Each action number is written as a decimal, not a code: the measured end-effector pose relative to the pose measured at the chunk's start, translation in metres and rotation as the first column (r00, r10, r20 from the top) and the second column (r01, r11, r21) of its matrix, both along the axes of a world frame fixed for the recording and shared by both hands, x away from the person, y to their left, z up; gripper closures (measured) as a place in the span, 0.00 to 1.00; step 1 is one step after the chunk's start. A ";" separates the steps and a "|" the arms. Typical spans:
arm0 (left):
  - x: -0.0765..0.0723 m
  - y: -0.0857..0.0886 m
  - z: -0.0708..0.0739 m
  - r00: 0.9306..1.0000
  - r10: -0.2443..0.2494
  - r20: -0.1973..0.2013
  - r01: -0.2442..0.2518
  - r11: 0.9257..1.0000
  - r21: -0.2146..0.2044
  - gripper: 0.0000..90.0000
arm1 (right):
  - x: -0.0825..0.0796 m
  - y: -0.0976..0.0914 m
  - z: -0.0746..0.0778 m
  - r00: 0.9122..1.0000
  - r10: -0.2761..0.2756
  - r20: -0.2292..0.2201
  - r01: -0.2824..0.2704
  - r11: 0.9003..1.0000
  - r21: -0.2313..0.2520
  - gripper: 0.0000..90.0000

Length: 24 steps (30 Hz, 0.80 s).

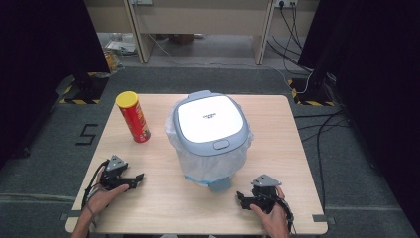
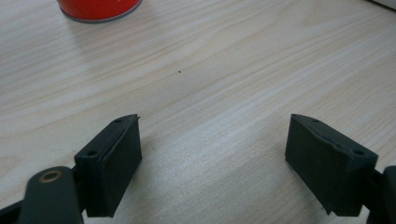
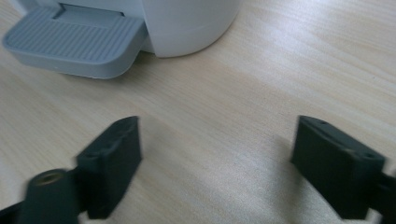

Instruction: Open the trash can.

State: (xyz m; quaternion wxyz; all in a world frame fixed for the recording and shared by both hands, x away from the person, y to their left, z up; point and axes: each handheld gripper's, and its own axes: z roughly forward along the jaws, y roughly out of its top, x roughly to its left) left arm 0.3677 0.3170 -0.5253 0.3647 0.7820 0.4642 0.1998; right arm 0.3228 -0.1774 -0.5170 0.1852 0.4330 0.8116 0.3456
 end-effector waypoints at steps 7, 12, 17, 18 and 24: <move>0.000 0.000 0.000 1.000 -0.001 -0.001 0.001 1.000 0.001 0.19 | -0.003 0.000 0.003 0.999 0.019 0.039 -0.019 1.000 -0.005 0.18; 0.000 0.000 0.000 1.000 -0.002 -0.001 0.002 1.000 0.001 0.19 | -0.010 0.009 0.013 0.995 0.055 0.082 -0.055 0.999 -0.003 0.18; 0.000 0.000 0.000 1.000 -0.002 -0.001 0.002 1.000 0.001 0.19 | -0.017 0.026 0.025 0.985 0.125 0.123 -0.126 0.992 0.005 0.20; 0.000 0.000 0.000 1.000 -0.002 -0.001 0.002 1.000 0.001 0.19 | -0.018 0.030 0.026 0.982 0.136 0.128 -0.138 0.990 0.009 0.20; 0.000 0.000 0.000 1.000 -0.001 0.000 0.001 1.000 0.001 0.19 | -0.024 0.050 0.028 0.965 0.212 0.154 -0.220 0.975 0.038 0.22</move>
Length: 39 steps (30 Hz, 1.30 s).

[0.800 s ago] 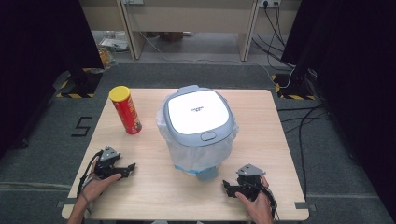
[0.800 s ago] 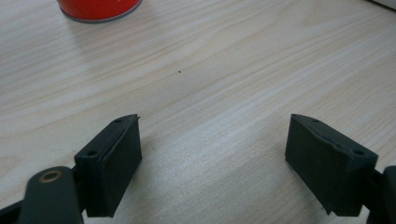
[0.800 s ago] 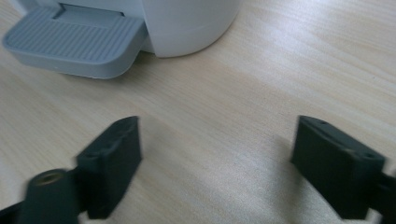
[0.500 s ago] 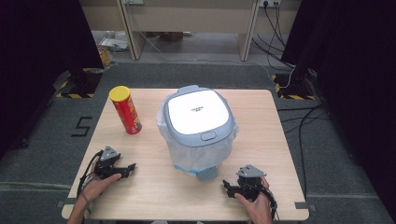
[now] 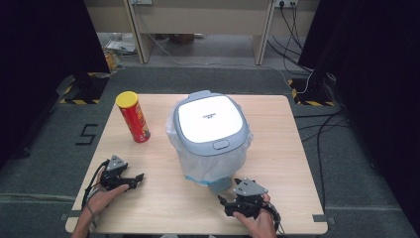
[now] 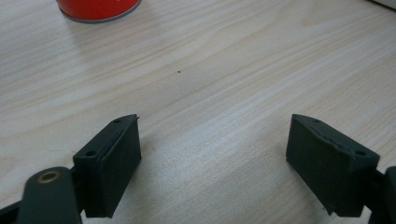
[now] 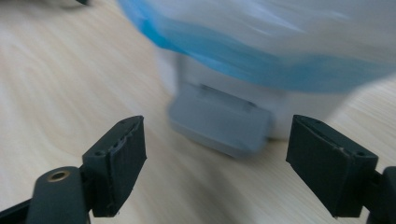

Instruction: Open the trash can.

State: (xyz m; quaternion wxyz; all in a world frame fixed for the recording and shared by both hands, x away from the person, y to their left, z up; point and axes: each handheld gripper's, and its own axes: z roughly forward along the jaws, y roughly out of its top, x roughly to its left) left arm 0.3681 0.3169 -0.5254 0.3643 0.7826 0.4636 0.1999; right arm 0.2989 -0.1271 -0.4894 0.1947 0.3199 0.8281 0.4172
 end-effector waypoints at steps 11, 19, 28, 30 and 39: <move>0.000 0.000 0.000 1.000 -0.001 -0.001 0.001 1.000 0.000 0.19 | 0.003 0.027 -0.018 0.997 0.071 0.011 -0.071 0.997 0.011 0.22; 0.000 0.000 0.000 1.000 -0.001 0.000 0.001 1.000 0.001 0.19 | 0.001 0.029 -0.021 0.999 0.038 -0.002 -0.038 0.999 0.018 0.22; 0.000 0.000 0.000 1.000 0.000 0.000 0.000 1.000 0.002 0.18 | 0.000 0.033 -0.023 1.000 0.027 0.004 -0.027 0.999 -0.022 0.22; 0.000 0.000 0.000 1.000 0.000 0.000 0.000 1.000 0.002 0.18 | 0.000 0.033 -0.023 1.000 0.022 -0.008 -0.023 1.000 -0.015 0.22; 0.000 0.000 0.000 1.000 0.002 0.000 -0.002 1.000 0.004 0.18 | 0.006 0.033 -0.025 0.998 0.029 -0.059 -0.030 0.999 -0.021 0.22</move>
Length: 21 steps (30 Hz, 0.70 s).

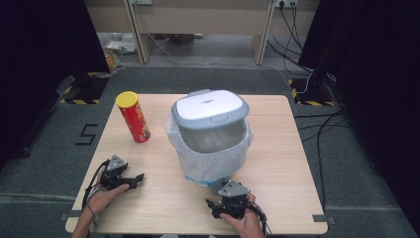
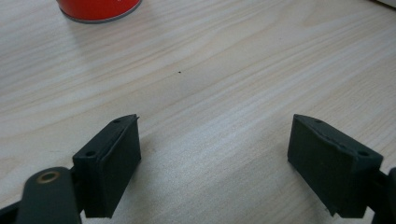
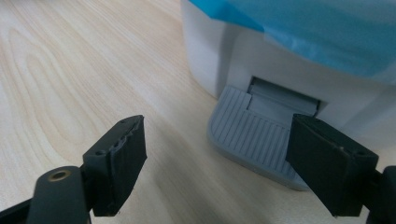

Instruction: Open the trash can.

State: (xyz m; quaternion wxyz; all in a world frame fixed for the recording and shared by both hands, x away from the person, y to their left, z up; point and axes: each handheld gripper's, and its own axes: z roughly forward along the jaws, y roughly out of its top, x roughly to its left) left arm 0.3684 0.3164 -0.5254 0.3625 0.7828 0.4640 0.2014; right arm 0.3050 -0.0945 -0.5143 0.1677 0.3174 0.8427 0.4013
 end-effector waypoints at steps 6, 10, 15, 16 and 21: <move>0.000 0.000 0.000 1.000 -0.003 -0.001 0.003 1.000 0.005 0.18 | 0.006 0.004 -0.003 1.000 0.000 0.000 0.000 1.000 -0.016 0.23; 0.000 0.000 0.000 1.000 -0.003 -0.002 0.003 1.000 0.005 0.18 | 0.015 0.014 -0.004 1.000 -0.011 0.027 0.013 0.998 -0.063 0.22; 0.000 0.000 0.000 1.000 -0.003 -0.002 0.003 1.000 0.005 0.18 | 0.024 0.017 -0.003 1.000 -0.022 0.017 0.023 0.998 -0.054 0.22; 0.000 0.000 0.000 1.000 -0.003 -0.002 0.003 1.000 0.006 0.18 | 0.026 0.019 -0.003 0.999 -0.026 0.021 0.027 0.998 -0.061 0.22; 0.000 0.000 0.000 1.000 -0.002 -0.001 0.002 1.000 0.006 0.18 | 0.042 0.032 -0.002 0.999 -0.024 0.035 0.028 0.992 -0.122 0.21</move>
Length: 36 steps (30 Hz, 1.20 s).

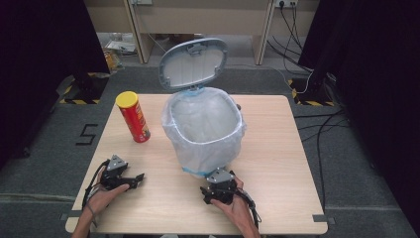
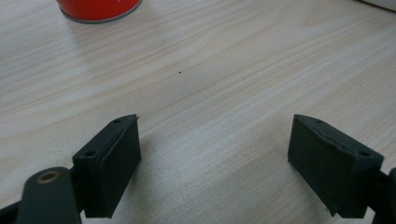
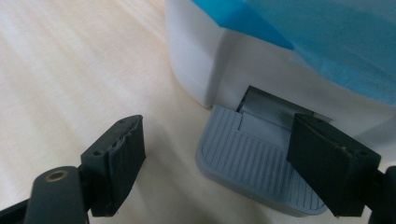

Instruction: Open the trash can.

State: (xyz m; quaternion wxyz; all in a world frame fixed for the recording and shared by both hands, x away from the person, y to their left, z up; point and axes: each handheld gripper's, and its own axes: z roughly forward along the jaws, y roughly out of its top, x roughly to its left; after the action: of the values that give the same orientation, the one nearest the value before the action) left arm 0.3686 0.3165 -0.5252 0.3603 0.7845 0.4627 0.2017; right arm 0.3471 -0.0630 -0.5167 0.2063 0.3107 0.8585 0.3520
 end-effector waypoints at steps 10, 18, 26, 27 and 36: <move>0.000 0.000 0.000 1.000 0.000 0.000 0.000 1.000 0.000 0.18 | 0.005 0.004 0.000 1.000 0.009 -0.004 -0.009 1.000 -0.002 0.19; 0.000 0.000 0.000 1.000 0.000 0.000 0.000 1.000 0.000 0.18 | -0.006 0.013 -0.002 1.000 0.029 -0.002 -0.029 1.000 0.011 0.17; 0.000 0.000 0.000 1.000 0.002 0.000 -0.002 1.000 -0.001 0.18 | -0.005 0.010 -0.002 0.999 0.049 -0.009 -0.049 0.998 0.026 0.16; 0.000 0.000 0.000 1.000 0.003 0.000 -0.003 1.000 -0.003 0.18 | -0.005 0.009 -0.002 0.999 0.050 -0.016 -0.049 0.998 0.035 0.16; 0.001 -0.001 0.000 1.000 0.010 -0.001 -0.010 1.000 -0.001 0.17 | -0.004 0.006 -0.001 0.998 0.058 -0.025 -0.057 0.997 0.060 0.16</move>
State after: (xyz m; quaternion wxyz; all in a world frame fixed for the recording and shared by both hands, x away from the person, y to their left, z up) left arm 0.3698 0.3153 -0.5254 0.3597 0.7820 0.4669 0.2029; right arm 0.3431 -0.0570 -0.5182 0.1753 0.2966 0.8589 0.3789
